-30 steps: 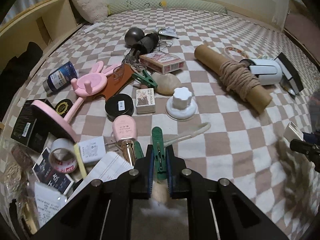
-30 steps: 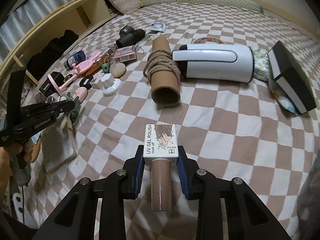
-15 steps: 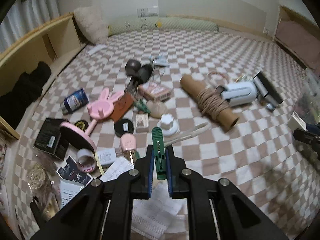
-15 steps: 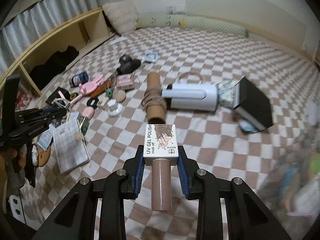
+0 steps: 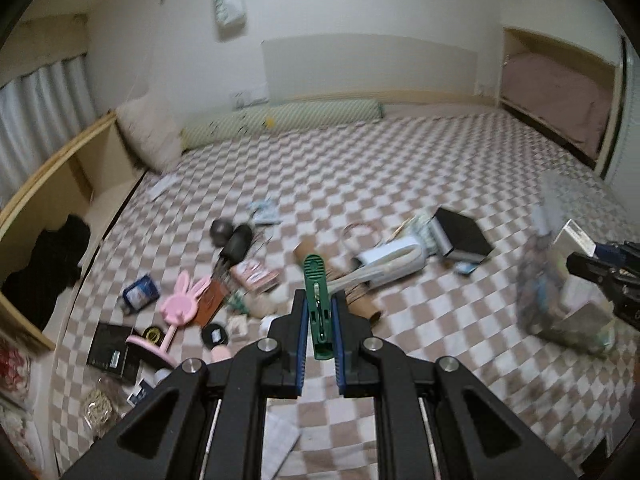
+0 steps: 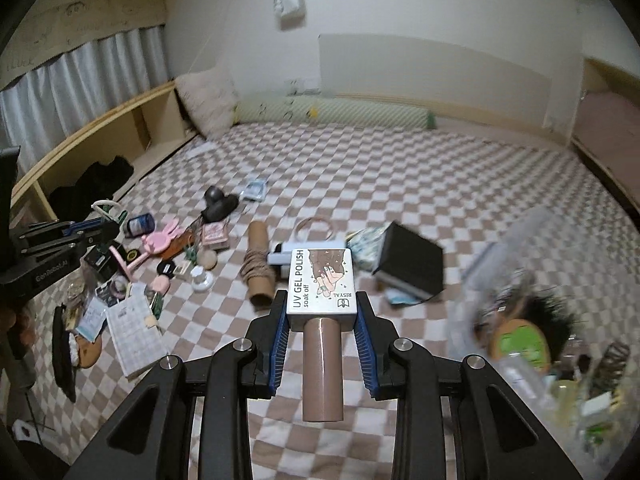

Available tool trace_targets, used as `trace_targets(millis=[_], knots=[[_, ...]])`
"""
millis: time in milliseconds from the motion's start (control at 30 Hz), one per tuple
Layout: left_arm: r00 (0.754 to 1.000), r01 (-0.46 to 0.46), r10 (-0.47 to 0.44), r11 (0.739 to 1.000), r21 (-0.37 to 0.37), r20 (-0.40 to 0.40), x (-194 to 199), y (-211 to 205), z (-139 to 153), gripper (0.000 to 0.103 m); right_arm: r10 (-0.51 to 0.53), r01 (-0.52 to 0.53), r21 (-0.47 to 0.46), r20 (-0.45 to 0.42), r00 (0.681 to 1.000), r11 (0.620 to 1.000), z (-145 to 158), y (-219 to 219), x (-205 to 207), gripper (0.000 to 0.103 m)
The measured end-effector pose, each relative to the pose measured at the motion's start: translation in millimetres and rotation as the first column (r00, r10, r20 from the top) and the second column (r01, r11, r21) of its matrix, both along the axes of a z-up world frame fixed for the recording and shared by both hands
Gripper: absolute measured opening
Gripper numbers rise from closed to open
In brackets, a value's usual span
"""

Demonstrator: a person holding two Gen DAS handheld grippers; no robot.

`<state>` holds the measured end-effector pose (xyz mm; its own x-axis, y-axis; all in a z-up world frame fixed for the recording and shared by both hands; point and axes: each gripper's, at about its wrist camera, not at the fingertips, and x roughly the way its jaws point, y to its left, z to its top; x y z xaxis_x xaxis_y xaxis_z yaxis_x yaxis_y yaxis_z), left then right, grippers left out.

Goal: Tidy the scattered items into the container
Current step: 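Carry the clothespin and polish bottle with both tools over the clear plastic box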

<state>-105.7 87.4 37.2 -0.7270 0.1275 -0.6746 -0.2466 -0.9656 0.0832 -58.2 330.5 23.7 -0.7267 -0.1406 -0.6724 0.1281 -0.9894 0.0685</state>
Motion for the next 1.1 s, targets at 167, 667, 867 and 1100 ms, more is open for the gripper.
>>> trace_targets(millis=[167,667,867,1100], knots=[[0.998,0.057,-0.057,0.998,0.001,-0.035,9.4,35.4,21.0,0.011,-0.049,0.049,-0.003,-0.043,0.998,0.999,21.9,27.4,15.6,0.032],[0.969,0.238,-0.236,0.971,0.014,-0.077,19.8,152.1,50.4,0.011,-0.204,0.206,0.015,-0.101,0.974,0.978,58.9,118.7,53.9,0.032],[0.947,0.312,-0.309,0.95,0.019,-0.084,21.1,200.4,57.3,0.011,-0.281,0.282,0.001,-0.097,0.955,0.959,59.1,156.6,64.1,0.032],[0.92,0.386,-0.384,0.922,0.011,-0.078,20.3,247.2,52.6,0.011,-0.361,0.362,0.002,-0.072,0.93,0.932,52.9,195.7,72.4,0.031]])
